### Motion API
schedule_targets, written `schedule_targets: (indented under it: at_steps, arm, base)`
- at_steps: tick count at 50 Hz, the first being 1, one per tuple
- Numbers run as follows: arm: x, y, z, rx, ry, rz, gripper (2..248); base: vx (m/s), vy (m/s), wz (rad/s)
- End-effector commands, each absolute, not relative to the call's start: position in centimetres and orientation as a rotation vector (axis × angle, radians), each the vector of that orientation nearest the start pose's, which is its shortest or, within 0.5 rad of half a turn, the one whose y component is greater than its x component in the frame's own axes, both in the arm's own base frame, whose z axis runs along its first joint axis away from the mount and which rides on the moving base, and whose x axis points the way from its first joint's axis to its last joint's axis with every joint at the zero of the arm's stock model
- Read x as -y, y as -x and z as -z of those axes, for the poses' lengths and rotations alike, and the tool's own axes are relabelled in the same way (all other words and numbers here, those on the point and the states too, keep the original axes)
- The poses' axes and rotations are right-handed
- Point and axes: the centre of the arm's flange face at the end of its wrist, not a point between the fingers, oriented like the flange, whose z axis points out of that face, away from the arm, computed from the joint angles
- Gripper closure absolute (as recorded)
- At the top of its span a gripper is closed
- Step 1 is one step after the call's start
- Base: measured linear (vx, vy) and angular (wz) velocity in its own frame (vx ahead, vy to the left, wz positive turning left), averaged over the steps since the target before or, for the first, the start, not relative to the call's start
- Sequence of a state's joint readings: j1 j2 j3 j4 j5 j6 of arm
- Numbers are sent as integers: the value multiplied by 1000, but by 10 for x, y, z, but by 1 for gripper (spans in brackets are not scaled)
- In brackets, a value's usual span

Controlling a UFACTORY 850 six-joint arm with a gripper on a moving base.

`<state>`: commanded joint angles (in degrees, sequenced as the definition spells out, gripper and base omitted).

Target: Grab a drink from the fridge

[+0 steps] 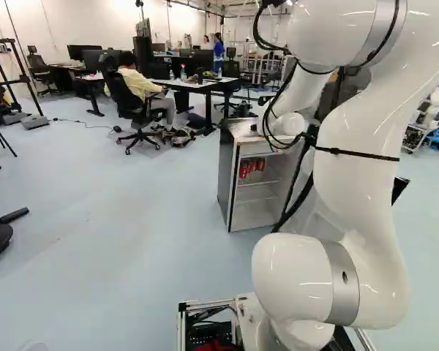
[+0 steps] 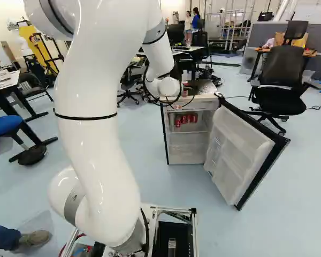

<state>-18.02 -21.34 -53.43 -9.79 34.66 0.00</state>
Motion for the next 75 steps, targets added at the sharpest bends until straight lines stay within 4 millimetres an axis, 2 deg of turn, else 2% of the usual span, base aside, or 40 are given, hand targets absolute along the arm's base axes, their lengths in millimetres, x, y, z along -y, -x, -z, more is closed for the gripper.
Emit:
schedule_targets:
  at_steps: [14,37,75]
  arm:
    - [182,-531,-412,-198,2792,1795,3]
    - [215,-506,-433,-340,2822,1806,3]
    - [275,-486,-451,-819,2907,1484,3]
  base:
    - [0,0,0]
    - [0,0,0]
    - [0,0,0]
